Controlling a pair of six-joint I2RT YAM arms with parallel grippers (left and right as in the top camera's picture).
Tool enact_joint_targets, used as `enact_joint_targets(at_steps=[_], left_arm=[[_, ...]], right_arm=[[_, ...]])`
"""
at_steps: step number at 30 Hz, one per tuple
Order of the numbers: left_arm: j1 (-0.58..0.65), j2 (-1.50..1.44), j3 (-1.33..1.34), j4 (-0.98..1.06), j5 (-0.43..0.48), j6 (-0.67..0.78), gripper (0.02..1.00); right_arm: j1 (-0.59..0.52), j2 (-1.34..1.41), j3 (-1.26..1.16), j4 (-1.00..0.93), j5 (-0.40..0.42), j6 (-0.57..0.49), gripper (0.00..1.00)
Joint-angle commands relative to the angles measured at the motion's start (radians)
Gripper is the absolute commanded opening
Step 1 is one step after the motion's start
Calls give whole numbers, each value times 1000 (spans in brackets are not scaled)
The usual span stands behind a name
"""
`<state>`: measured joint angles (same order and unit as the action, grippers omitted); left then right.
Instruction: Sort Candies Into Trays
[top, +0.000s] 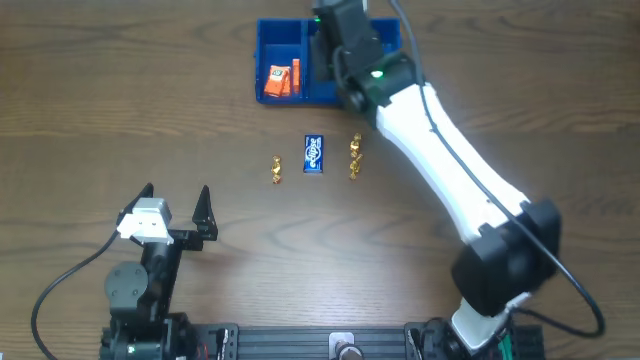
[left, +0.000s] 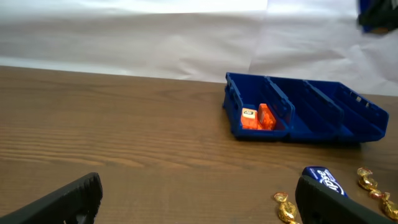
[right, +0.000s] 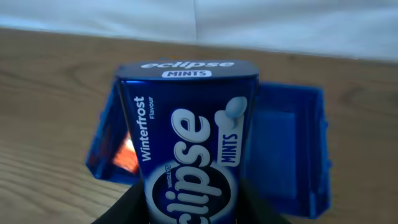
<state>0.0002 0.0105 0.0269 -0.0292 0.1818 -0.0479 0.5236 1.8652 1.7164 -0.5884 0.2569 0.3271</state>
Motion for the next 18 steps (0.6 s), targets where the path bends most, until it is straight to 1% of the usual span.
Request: enact_joint_targets(at_steps=[1,5,13,14,15,17,18], left_arm=[[7,-7,-22,-30,21,0,998],[7,-7,-22,-30,21,0,998],[7,-7,-22,-30,21,0,996],[7,-7,-22,-30,21,0,998],[7,-7,-22,-30,21,0,998],[7,-7,-22,-30,21,0,998],[7,-7,-22,-29,21,0,998]], right_arm=[[-5,133,7,102,49,42,202],[-22,206,7,124,49,71,202],[-33,230,7,134,49,71,211],[-33,230,7,135,48,71,292],[-33,230,7,140,49,71,700],[-31,230,7,142,48,70,901],[-27,230,7,142,49,70,974]])
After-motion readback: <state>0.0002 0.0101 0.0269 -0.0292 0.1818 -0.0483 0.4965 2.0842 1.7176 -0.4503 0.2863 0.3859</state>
